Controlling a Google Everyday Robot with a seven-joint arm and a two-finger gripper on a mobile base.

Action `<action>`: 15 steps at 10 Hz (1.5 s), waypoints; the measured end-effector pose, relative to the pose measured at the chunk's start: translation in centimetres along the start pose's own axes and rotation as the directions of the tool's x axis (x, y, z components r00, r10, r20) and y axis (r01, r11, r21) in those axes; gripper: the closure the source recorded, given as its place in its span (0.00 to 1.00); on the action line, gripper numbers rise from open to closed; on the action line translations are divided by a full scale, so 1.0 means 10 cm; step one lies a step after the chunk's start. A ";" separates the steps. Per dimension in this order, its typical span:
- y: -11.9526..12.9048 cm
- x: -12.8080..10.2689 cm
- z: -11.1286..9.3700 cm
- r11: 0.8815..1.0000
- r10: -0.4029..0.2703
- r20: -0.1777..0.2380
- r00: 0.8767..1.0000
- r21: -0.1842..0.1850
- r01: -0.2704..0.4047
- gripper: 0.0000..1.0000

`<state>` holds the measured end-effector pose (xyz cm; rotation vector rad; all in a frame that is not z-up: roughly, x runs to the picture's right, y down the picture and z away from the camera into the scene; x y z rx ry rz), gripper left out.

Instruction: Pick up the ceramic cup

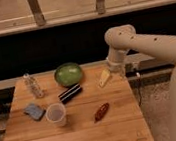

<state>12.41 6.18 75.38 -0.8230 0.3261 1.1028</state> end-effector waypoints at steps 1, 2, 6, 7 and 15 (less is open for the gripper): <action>0.00 0.00 0.00 1.000 0.000 0.000 1.000 0.000 0.000 0.20; 0.00 0.00 0.00 1.000 0.000 0.000 1.000 0.000 0.000 0.20; 0.00 0.00 0.00 1.000 0.000 0.000 1.000 0.000 0.000 0.20; 0.00 0.00 0.00 1.000 0.000 0.000 1.000 0.000 0.000 0.20; 0.04 -0.07 -0.08 0.999 -0.043 0.002 0.999 0.015 0.043 0.20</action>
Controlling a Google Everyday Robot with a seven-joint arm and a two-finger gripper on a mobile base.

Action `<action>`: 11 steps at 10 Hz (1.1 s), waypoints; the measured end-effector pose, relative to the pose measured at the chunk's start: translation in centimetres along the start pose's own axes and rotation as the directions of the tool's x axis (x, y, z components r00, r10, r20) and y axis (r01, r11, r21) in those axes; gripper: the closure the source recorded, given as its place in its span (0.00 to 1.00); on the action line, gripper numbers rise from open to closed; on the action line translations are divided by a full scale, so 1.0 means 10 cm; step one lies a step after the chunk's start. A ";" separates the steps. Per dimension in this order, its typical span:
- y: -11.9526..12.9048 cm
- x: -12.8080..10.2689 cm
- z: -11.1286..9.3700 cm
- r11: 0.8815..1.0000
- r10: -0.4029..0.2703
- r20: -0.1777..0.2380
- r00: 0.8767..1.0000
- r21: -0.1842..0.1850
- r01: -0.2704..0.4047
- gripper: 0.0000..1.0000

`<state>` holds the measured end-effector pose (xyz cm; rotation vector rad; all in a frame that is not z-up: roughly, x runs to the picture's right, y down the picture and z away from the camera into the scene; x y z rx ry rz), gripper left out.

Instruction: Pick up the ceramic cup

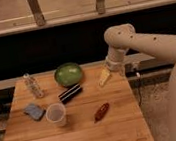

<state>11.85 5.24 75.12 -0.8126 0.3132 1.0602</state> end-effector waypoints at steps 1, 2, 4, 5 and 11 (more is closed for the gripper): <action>0.14 -0.07 -0.02 0.999 -0.037 0.003 0.999 0.002 0.037 0.20; 0.39 -0.17 -0.04 0.996 -0.093 0.013 0.996 0.002 0.093 0.20; 0.93 -0.28 -0.03 0.979 -0.202 0.038 0.979 -0.014 0.203 0.20; 1.22 -0.31 0.01 0.967 -0.254 0.050 0.966 -0.023 0.255 0.20; 2.05 -0.49 0.17 0.919 -0.375 0.124 0.919 -0.077 0.386 0.20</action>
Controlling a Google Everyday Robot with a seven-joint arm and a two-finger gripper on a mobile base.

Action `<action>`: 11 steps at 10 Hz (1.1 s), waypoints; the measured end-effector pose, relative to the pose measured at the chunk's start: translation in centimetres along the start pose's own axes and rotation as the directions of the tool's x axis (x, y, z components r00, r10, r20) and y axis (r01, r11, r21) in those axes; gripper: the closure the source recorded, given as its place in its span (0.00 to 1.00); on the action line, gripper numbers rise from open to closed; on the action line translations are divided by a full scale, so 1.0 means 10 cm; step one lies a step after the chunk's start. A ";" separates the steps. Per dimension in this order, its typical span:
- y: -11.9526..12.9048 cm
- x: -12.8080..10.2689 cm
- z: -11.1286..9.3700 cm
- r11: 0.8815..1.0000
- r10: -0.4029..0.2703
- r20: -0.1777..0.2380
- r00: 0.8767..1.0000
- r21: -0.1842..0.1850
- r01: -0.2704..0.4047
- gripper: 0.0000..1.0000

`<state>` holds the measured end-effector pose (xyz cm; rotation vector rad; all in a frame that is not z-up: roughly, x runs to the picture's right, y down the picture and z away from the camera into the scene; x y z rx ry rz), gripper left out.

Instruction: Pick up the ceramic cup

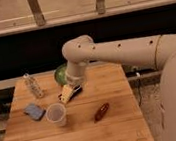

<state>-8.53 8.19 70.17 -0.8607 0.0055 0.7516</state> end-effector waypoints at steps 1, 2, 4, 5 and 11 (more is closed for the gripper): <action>0.01 -0.01 0.00 1.000 -0.002 0.000 1.000 0.000 0.002 0.20; 0.02 -0.01 0.01 1.000 -0.004 -0.001 1.000 -0.001 0.004 0.20; 0.01 0.00 0.00 1.000 -0.001 -0.001 1.000 0.006 0.001 0.20; 0.02 -0.04 0.01 1.000 -0.003 0.000 1.000 0.014 0.003 0.20; 0.20 -0.53 0.40 0.999 -0.042 -0.029 0.999 -0.007 0.042 0.20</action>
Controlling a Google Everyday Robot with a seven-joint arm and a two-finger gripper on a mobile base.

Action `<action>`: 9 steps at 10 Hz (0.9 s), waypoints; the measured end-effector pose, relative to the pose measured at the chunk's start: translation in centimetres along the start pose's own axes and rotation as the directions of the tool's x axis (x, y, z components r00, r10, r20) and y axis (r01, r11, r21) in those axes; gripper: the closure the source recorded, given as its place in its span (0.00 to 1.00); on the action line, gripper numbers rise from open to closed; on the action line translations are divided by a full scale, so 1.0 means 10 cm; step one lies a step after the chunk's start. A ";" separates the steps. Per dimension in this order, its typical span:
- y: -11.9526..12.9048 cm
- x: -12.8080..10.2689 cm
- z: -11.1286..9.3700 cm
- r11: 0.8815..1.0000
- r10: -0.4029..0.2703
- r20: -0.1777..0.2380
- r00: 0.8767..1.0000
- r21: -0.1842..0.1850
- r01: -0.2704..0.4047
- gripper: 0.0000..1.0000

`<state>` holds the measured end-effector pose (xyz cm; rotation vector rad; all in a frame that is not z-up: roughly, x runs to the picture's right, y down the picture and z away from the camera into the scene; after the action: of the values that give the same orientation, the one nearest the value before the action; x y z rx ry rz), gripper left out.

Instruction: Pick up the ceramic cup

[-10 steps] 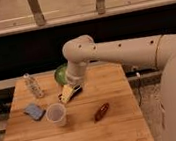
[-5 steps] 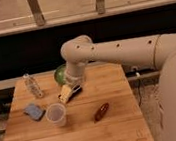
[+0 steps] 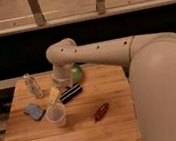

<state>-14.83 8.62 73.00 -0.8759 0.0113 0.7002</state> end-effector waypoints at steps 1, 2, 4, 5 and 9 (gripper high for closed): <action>0.00 0.00 0.04 1.000 -0.001 -0.005 1.000 -0.006 0.001 0.20; 0.00 0.00 0.10 1.000 0.000 -0.010 1.000 -0.015 -0.001 0.20; 0.02 0.01 0.25 0.999 0.009 -0.020 1.000 -0.042 -0.009 0.20; 0.03 0.02 0.32 0.998 0.013 -0.024 1.000 -0.055 -0.014 0.20; 0.09 0.04 0.58 0.994 0.036 -0.044 0.998 -0.101 -0.041 0.20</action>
<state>-16.62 13.35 76.06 -0.9901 0.0300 0.7235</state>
